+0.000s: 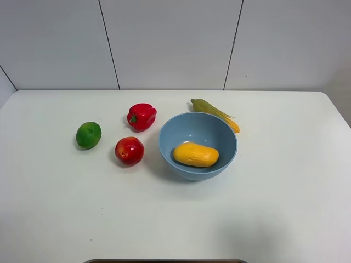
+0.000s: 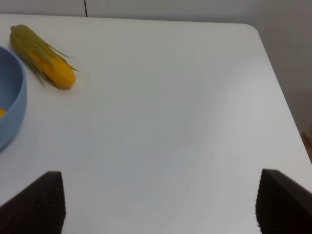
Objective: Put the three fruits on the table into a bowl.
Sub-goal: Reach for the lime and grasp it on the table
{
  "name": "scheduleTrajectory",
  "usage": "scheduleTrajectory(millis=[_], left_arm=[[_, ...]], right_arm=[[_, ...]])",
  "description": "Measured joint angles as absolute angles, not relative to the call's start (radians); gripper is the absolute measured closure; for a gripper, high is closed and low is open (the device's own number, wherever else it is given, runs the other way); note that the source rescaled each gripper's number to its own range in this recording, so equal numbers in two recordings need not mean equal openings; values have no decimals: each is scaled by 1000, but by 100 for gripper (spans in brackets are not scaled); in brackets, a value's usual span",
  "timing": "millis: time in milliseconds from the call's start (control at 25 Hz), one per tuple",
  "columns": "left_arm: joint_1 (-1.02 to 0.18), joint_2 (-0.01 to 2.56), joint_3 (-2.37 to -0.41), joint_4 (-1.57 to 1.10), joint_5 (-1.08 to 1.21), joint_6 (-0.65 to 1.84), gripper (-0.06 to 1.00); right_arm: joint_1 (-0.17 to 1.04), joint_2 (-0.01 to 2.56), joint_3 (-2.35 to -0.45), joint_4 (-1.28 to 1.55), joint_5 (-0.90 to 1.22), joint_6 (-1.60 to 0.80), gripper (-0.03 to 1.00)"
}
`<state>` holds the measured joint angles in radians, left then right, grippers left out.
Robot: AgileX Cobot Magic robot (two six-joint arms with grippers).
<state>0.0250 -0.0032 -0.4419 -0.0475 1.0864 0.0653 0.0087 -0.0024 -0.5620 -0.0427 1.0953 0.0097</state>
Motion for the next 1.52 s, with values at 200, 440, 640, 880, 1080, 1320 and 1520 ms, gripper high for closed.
scheduleTrajectory(millis=[200, 440, 640, 880, 1080, 1320, 1520], left_arm=[[25, -3, -442, -47, 1086, 65, -6], [25, -3, -442, -47, 1086, 65, -6], [25, -3, -442, -47, 1086, 65, -6], [25, -3, -442, -47, 1086, 65, -6], [25, -3, -442, -47, 1086, 64, -6], [25, 72, -492, -47, 1058, 62, -6], [25, 354, -636, -47, 1029, 109, -6]], right_arm=[[9, -2, -562, -43, 1095, 10, 46], [9, -2, -562, -43, 1095, 10, 46], [9, -2, -562, -43, 1095, 10, 46], [9, -2, -562, -43, 1095, 10, 46], [9, -2, -562, -43, 1095, 10, 46], [9, -2, -562, -43, 1095, 10, 46], [9, -2, -562, -43, 1095, 10, 46]])
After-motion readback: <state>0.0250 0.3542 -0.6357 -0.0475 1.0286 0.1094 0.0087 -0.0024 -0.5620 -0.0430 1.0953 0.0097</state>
